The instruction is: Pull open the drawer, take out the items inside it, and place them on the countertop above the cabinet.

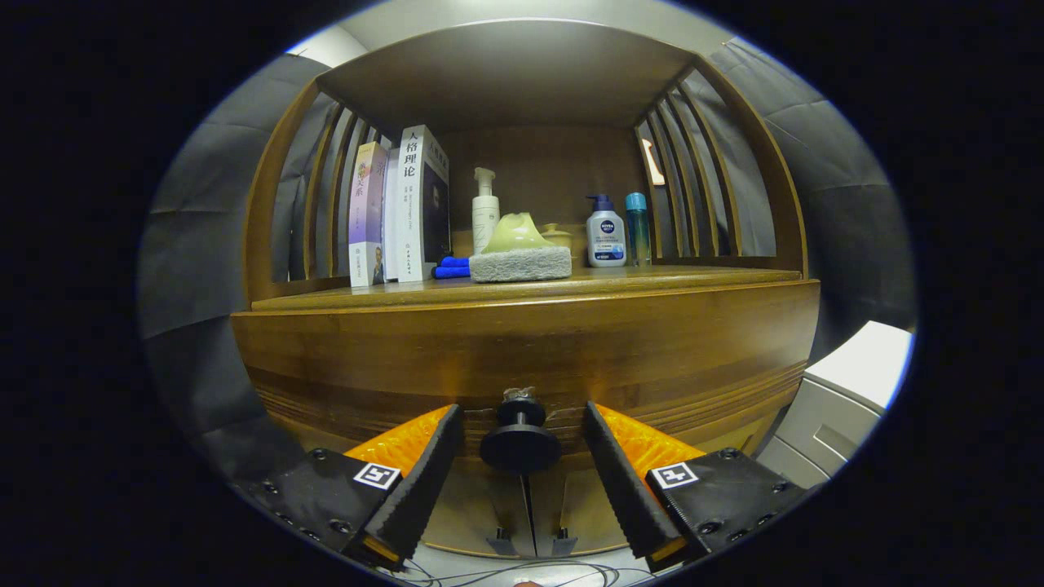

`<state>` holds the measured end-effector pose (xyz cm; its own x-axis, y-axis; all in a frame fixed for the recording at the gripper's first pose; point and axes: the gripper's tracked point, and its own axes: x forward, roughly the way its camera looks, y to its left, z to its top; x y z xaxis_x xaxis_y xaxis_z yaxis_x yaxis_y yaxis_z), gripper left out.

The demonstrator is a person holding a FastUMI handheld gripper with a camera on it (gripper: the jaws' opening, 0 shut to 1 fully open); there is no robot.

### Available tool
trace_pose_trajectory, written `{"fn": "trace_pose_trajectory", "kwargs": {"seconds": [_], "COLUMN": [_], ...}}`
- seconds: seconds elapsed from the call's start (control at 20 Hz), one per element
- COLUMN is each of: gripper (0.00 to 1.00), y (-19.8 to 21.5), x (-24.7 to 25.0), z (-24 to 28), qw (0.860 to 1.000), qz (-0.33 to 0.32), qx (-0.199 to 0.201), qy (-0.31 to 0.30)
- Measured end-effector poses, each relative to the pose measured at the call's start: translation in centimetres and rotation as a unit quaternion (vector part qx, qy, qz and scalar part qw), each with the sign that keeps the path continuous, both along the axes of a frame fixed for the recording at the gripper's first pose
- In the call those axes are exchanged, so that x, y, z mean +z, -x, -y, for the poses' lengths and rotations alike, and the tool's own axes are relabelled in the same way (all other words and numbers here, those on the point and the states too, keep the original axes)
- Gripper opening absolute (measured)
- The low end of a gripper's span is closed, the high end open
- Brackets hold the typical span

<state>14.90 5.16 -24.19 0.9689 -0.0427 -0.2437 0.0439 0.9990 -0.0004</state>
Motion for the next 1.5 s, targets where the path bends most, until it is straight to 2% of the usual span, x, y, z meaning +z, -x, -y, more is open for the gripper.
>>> {"fn": "trace_pose_trajectory", "kwargs": {"seconds": [0.4, 0.65, 0.9, 1.2, 1.5], "gripper": [0.97, 0.96, 0.96, 0.96, 0.96], "y": [-0.8, 0.5, 4.6, 7.9, 11.6], "x": [-0.4, 0.2, 3.5, 8.4, 13.9], "z": [0.0, 0.5, 0.5, 0.7, 1.7], "qw": [1.0, 1.0, 1.0, 0.999, 0.997], "qz": [0.023, 0.005, 0.025, 0.036, 0.059], "qx": [-0.004, -0.004, 0.012, 0.031, 0.049], "qy": [0.005, -0.017, 0.0, -0.024, 0.019]}}
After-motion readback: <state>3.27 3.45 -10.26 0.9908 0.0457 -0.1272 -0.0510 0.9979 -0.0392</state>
